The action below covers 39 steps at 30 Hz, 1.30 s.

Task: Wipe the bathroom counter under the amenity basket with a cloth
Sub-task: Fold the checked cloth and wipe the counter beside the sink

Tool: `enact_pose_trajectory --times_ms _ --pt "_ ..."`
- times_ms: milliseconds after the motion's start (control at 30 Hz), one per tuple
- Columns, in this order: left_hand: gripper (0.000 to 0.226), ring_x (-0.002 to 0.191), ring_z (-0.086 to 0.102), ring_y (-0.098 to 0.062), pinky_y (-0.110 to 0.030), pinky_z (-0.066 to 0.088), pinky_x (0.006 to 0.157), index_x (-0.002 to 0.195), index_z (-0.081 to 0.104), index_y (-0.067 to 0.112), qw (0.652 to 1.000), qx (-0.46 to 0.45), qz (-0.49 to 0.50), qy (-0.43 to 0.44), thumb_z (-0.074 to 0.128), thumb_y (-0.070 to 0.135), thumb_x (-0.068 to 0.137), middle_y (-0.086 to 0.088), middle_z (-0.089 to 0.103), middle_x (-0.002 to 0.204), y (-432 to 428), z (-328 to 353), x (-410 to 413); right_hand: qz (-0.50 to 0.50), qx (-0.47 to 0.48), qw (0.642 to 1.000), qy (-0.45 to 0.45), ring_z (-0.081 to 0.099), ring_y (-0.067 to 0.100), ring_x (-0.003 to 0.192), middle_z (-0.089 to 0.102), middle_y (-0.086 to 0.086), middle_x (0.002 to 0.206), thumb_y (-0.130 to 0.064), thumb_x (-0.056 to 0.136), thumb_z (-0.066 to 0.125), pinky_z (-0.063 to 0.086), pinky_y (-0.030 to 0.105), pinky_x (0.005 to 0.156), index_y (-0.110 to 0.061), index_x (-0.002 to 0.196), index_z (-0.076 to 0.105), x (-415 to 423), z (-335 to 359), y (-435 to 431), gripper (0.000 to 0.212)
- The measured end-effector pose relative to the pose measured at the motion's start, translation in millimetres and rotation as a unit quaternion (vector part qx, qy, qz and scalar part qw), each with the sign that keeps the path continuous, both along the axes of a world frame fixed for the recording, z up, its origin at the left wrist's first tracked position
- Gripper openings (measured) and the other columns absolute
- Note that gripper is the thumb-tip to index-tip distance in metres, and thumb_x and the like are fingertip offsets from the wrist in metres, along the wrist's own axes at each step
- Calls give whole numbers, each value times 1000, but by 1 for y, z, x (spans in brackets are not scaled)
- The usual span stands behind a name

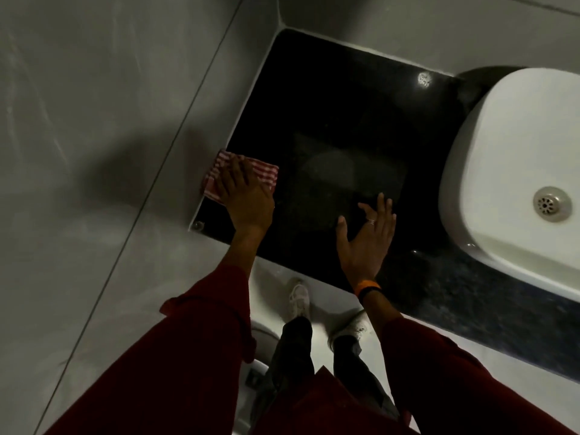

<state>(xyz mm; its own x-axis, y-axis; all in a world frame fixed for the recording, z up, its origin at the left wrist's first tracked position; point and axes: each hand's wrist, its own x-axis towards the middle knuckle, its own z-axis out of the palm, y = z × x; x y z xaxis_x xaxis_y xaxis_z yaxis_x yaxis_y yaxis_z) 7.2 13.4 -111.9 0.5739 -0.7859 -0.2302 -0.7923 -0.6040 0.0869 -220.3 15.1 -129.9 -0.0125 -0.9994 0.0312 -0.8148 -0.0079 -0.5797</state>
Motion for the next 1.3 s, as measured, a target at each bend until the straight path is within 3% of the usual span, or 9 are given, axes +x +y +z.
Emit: enact_pose_trajectory --times_ms 233,367,433,500,567,800,967,1167,1300 --pt "69 151 23 -43 -57 13 124 156 21 4 992 -21 128 3 16 36 96 -22 24 163 39 -2 -31 3 -1 1000 -29 20 27 156 32 11 164 -47 92 56 13 48 129 -16 131 57 -1 2 1 50" --pt "71 153 10 -44 -57 5 125 157 13 -1 977 -12 199 78 38 34 99 -26 12 165 39 13 -51 -1 13 998 -61 22 29 156 34 12 163 -42 91 57 15 53 128 -12 135 56 1 10 2 53" --pt "76 152 11 -48 -61 9 124 156 12 -3 942 -12 267 203 44 33 97 -30 10 164 34 23 -49 2 6 997 -71 23 29 155 35 12 162 -35 94 57 16 54 128 -10 136 55 11 15 11 49" --pt "68 145 31 -50 -62 30 118 155 21 -1 853 -50 349 385 38 32 98 -30 27 159 22 36 -32 26 9 998 -56 22 26 155 33 9 163 -36 97 50 17 52 128 -14 139 52 31 21 31 48" --pt "63 143 37 -46 -58 35 116 155 24 5 817 -81 388 419 39 34 101 -24 32 159 7 50 -9 66 25 996 -51 20 23 155 31 6 164 -39 97 47 17 50 129 -17 143 49 63 27 53 51" --pt "52 154 22 -31 -44 14 128 154 34 10 971 -171 -68 150 38 30 106 -12 31 163 -13 56 48 258 94 961 39 4 34 158 13 19 169 -47 104 39 4 53 129 -11 159 25 195 35 85 67" --pt "55 157 7 -26 -42 5 129 158 22 12 968 -34 -241 54 28 35 108 -8 18 168 -11 20 90 394 41 911 113 2 34 158 13 13 170 -55 100 40 -6 52 128 -24 156 35 154 14 69 64" --pt "60 156 12 -30 -48 5 127 158 22 8 955 -73 -286 31 27 34 104 -12 20 167 -2 2 71 491 -26 857 157 15 35 157 24 9 168 -60 94 47 9 58 126 -36 145 52 47 2 47 57" --pt "59 155 15 -32 -51 10 127 156 26 5 946 -82 -313 33 29 32 103 -14 23 166 -2 -1 39 491 -36 850 187 15 34 157 23 8 168 -68 91 47 -3 52 128 -41 150 41 -15 6 40 65"
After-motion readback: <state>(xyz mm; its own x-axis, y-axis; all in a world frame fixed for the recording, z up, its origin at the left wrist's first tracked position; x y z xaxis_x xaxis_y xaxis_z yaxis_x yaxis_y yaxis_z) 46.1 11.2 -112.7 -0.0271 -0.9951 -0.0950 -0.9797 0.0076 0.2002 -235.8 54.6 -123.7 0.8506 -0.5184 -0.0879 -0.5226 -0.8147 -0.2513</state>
